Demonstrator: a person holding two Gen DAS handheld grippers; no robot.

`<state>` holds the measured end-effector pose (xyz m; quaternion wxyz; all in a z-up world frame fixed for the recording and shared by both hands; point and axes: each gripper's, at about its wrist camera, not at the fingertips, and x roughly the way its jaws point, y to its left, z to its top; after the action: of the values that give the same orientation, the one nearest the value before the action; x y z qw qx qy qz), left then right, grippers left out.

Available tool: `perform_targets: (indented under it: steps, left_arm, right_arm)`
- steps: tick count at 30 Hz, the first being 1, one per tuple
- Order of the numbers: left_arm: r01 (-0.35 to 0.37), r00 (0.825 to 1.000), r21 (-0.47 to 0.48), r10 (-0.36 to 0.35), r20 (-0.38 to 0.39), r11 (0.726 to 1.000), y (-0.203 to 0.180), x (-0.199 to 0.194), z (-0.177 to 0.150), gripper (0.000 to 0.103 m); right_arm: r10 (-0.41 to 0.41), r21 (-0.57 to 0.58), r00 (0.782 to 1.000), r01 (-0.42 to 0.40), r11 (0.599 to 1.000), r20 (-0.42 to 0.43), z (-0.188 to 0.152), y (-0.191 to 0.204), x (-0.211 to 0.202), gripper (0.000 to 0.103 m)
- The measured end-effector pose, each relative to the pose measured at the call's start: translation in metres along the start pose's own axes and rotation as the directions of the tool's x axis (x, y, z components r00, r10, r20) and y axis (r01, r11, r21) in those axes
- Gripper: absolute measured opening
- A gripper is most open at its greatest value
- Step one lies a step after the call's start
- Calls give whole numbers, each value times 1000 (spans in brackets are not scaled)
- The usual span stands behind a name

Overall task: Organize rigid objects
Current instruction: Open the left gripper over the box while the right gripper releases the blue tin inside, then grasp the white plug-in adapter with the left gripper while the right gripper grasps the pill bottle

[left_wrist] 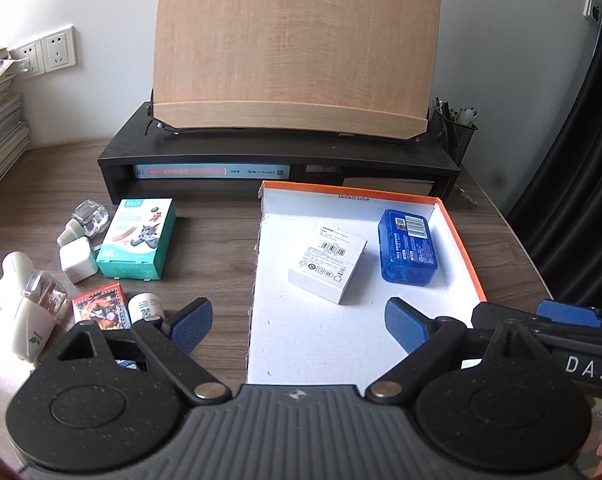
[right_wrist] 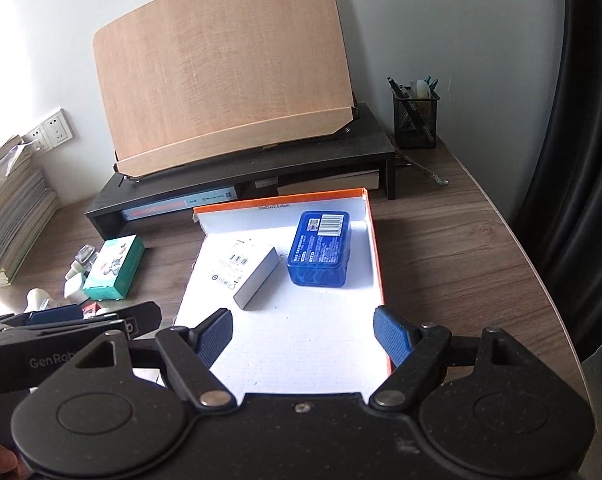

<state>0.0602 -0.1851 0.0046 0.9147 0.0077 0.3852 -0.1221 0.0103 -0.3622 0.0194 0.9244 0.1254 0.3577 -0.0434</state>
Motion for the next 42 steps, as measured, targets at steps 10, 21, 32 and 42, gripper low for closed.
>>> perform_targets:
  steps: [10,21,32,42]
  left_arm:
    - [-30,1000,-47,30,-4,998,33,-9,-12,96]
    - [-153,988,-130,150,-34,980,143,-16,-27,96]
    - [-209,977,-178,195,-90,962,238,6,-39,97]
    - [-151,987,-129,141,-81,980,261,45,-37,100]
  right_arm:
    - [40,-46,999,-41,998,-26,-5,37,9,91]
    - [104,-103,990,-114,988,-91,-14,123,42,91]
    - [115,-126,984,-132,983,-136,-23,177,70,91]
    - [78,-93,985,-94,991,-153,-29,188,88,91]
